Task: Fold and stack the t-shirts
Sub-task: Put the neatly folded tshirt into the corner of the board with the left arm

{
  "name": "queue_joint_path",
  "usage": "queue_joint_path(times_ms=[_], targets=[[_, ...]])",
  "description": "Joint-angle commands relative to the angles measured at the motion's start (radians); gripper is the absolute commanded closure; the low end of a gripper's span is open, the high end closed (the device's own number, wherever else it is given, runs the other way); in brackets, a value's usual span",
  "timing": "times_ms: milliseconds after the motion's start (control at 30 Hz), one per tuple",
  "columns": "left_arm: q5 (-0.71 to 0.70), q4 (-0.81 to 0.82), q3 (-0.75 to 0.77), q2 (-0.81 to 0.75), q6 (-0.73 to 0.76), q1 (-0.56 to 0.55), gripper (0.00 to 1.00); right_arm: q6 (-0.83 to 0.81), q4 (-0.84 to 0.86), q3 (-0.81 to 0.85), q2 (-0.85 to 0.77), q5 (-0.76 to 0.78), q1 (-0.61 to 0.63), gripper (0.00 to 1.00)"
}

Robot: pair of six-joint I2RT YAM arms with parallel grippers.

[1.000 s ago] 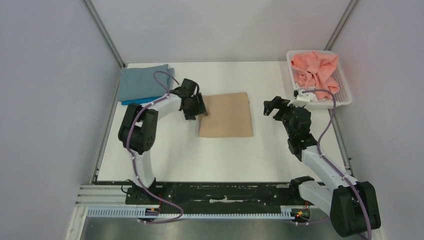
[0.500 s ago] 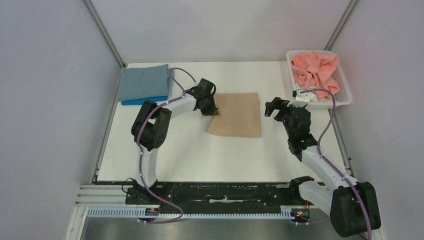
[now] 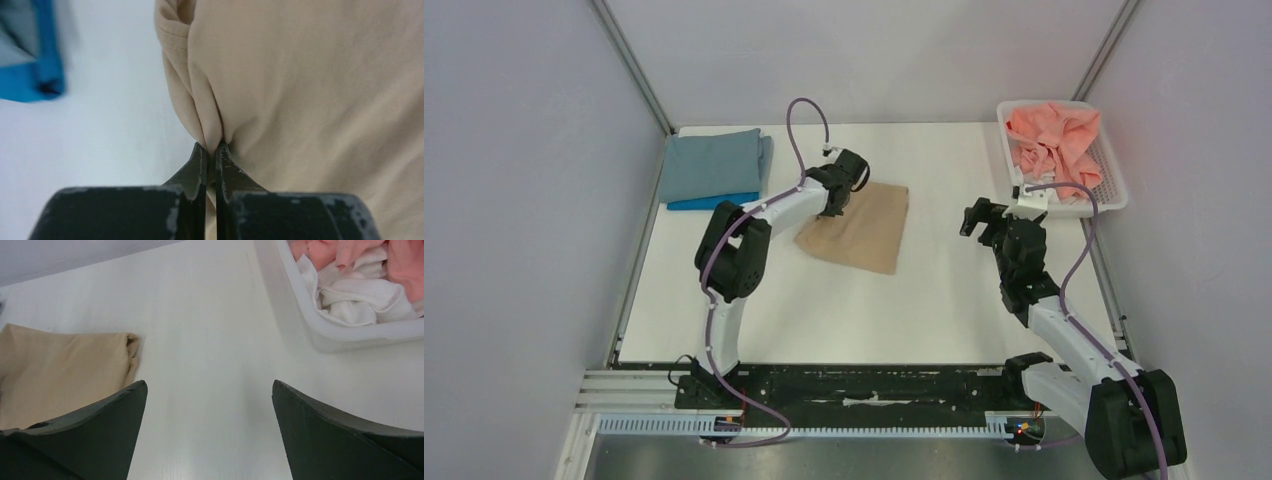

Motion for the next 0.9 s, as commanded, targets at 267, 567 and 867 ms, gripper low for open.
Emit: queue_joint_path(times_ms=[267, 567, 867], targets=[[-0.313, 0.168, 0.277, 0.109, 0.486, 0.171, 0.98, -0.029, 0.058, -0.017, -0.014, 0.073, 0.0, 0.02], [-0.302, 0.179, 0.525, 0.204, 0.574, 0.285, 0.98, -0.019, 0.053, 0.001, 0.037, 0.084, 0.001, 0.02], [-0.303, 0.194, 0.577, 0.132, 0.677, 0.337, 0.98, -0.012, 0.017, 0.025, 0.073, 0.116, 0.0, 0.02]])
